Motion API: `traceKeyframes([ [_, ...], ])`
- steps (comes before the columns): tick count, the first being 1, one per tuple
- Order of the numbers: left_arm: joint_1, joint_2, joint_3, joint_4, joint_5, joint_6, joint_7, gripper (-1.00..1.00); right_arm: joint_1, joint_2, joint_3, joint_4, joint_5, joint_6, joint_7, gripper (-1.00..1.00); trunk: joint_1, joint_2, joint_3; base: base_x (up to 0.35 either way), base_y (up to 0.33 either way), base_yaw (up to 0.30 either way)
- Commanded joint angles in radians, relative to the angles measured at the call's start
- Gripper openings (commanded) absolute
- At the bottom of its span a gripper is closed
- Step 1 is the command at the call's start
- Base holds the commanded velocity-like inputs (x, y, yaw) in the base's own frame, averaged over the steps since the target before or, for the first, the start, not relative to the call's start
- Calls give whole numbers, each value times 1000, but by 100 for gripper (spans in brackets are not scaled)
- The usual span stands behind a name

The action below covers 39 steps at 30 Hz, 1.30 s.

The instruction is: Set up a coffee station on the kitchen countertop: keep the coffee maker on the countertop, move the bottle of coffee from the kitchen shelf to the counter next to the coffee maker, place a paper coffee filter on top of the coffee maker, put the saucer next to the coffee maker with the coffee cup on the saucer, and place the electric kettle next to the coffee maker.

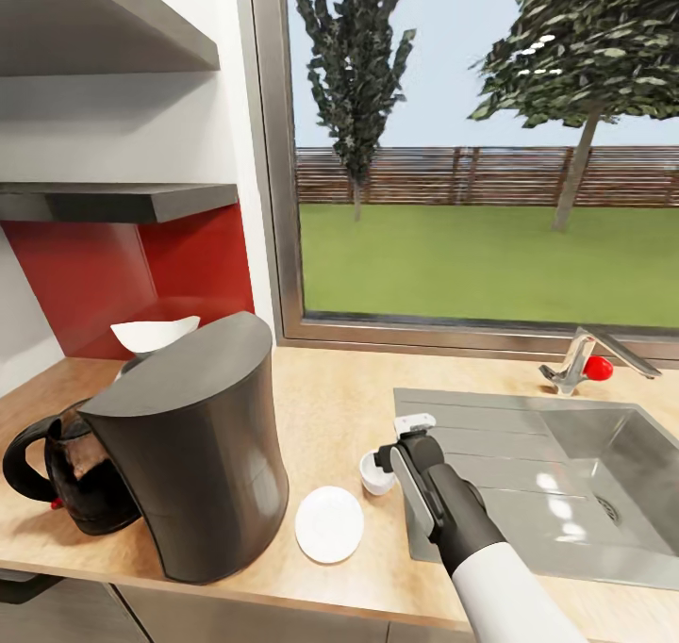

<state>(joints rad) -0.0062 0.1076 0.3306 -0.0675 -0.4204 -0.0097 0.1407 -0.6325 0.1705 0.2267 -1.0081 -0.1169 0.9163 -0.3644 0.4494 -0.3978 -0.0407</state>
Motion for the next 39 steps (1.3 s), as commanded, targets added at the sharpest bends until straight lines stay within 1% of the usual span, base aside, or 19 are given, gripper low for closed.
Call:
traceKeyframes([
  [1, -1, 0, 8, 0, -11, -1, 2, 100, -1, 0, 2, 1, -10, 2, -10, 100, 1, -2, -2, 0, 0, 0],
  [6, -1, 0, 8, 0, -10, -1, 2, 100, -1, 0, 2, 7, -10, -11, -10, 100, 1, -2, -2, 0, 0, 0],
  [16, -1, 0, 8, 0, -11, -1, 2, 100, -1, 0, 2, 57, -12, -53, -10, 100, 1, -2, -2, 0, 0, 0],
  [39, 0, 1, 8, 0, -10, -1, 2, 100, -1, 0, 3, 65, -12, -56, -8, 100, 1, -2, -2, 0, 0, 0],
])
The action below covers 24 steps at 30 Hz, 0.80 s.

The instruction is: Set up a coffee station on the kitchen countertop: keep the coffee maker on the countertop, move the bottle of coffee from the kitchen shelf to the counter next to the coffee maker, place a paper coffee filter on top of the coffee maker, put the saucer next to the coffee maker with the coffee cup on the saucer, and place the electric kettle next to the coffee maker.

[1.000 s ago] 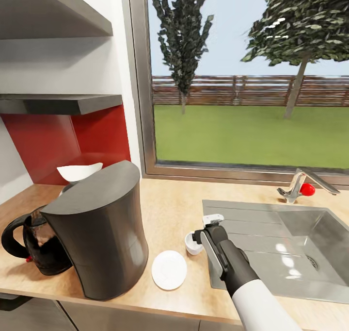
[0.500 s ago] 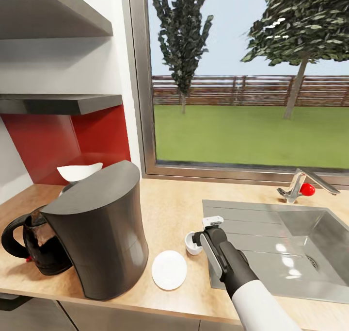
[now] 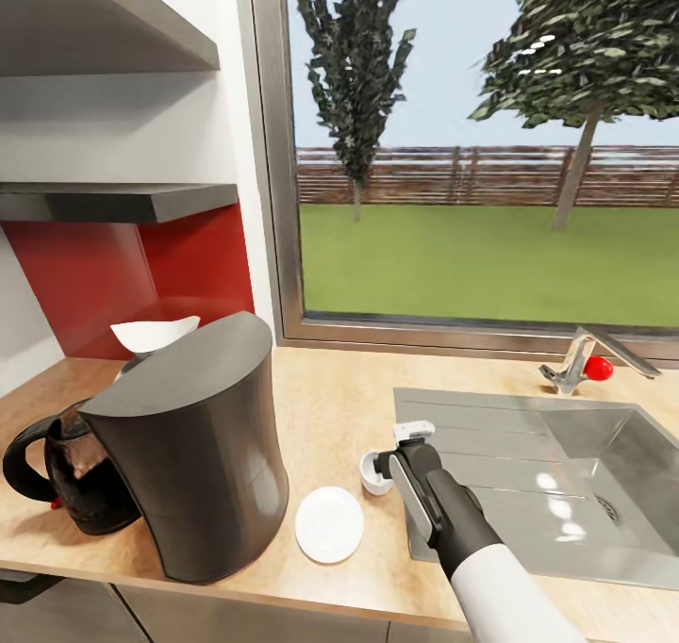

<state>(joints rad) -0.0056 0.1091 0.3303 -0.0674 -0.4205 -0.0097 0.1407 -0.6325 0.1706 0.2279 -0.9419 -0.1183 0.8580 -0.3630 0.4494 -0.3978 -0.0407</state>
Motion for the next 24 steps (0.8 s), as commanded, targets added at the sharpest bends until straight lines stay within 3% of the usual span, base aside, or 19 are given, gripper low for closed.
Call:
traceKeyframes([
  [1, -1, 0, 8, 0, -10, -1, 2, 100, -1, 0, 2, 4, -11, 3, -10, 100, 1, -2, -2, 0, 0, 0],
  [23, 10, -1, 9, 0, -11, -3, 2, 100, 0, 0, 2, 28, -11, 1, -8, 100, 1, -2, -2, 0, 0, 0],
  [24, 10, -1, 9, 0, -11, -3, 2, 100, 0, 0, 2, 28, -12, 1, -8, -100, 1, -2, -2, 0, 0, 0],
])
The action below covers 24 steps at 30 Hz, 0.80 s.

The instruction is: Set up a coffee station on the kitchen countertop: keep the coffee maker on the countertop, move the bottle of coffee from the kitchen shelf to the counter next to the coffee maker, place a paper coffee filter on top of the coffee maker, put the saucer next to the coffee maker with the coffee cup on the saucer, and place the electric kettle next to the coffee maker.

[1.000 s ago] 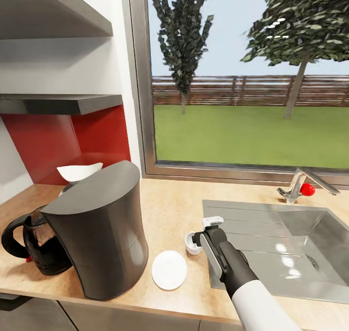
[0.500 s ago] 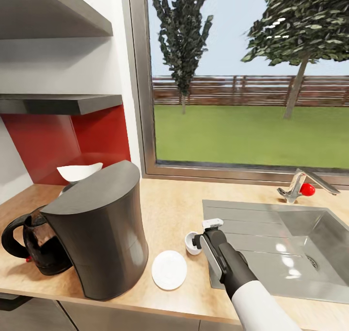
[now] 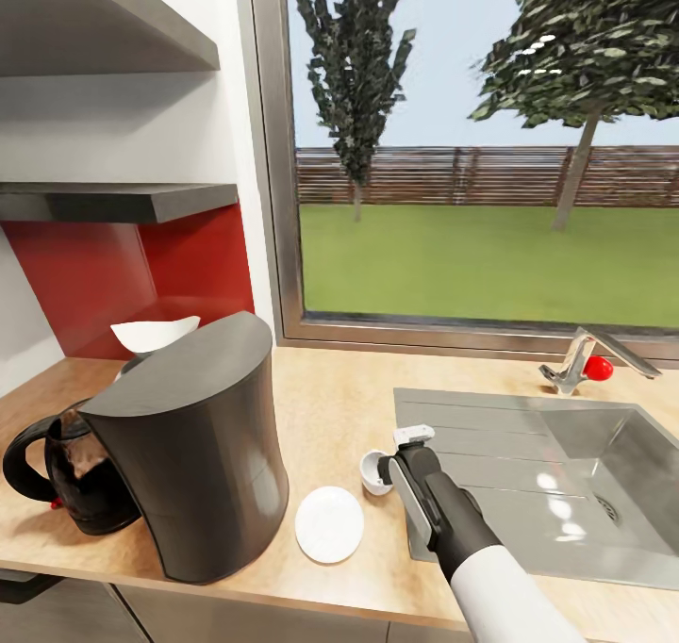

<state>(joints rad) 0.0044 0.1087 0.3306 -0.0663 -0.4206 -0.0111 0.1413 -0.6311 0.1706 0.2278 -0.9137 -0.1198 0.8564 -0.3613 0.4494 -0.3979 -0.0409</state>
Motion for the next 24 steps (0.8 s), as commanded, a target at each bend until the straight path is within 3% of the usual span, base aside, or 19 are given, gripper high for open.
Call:
traceKeyframes([
  [1, 0, 0, 8, -1, -10, -1, 1, 100, -1, 0, 2, -1, -10, 3, -10, -100, 1, -2, -2, 0, 0, 0],
  [24, 2, 0, 8, -1, -10, -1, 1, 100, -1, 0, 2, -3, -11, 3, -10, -100, 1, -2, -2, 0, 0, 0],
])
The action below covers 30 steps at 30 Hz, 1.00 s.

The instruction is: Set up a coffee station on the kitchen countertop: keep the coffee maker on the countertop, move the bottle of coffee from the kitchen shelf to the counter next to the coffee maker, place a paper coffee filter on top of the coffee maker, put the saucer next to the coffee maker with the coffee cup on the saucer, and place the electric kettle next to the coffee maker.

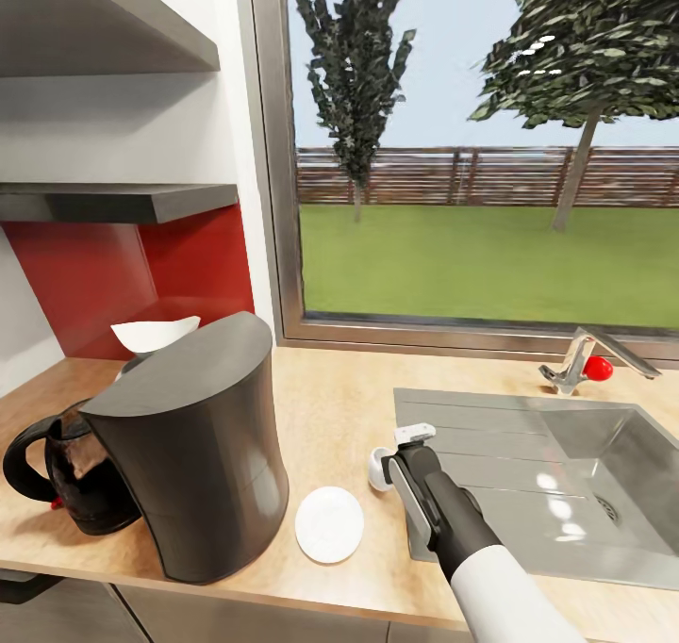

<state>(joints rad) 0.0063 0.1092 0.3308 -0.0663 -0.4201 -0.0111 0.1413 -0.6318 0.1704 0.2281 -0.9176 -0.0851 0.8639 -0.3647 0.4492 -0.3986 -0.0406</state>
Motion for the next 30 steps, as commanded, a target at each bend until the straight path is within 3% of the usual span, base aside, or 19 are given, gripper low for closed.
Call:
traceKeyframes([
  [1, 0, 0, 8, -1, -11, -1, 1, 100, 0, 0, 2, 1, -45, -5, -7, -100, 1, -1, -2, 0, 0, 0],
  [17, 0, 0, 7, -2, -11, -1, 1, 100, 0, 2, -1, -20, -48, -3, -7, -100, 1, -1, -2, 0, 0, 0],
  [26, -2, 0, 7, -3, -11, -1, 1, 100, 0, 3, 1, -250, -44, 10, -9, -100, 1, -1, -2, 0, 0, 0],
  [30, -2, 0, 7, -3, -11, -2, 1, 100, 0, 4, 5, -287, -44, 42, -10, -100, 1, -1, -2, 0, 0, 0],
])
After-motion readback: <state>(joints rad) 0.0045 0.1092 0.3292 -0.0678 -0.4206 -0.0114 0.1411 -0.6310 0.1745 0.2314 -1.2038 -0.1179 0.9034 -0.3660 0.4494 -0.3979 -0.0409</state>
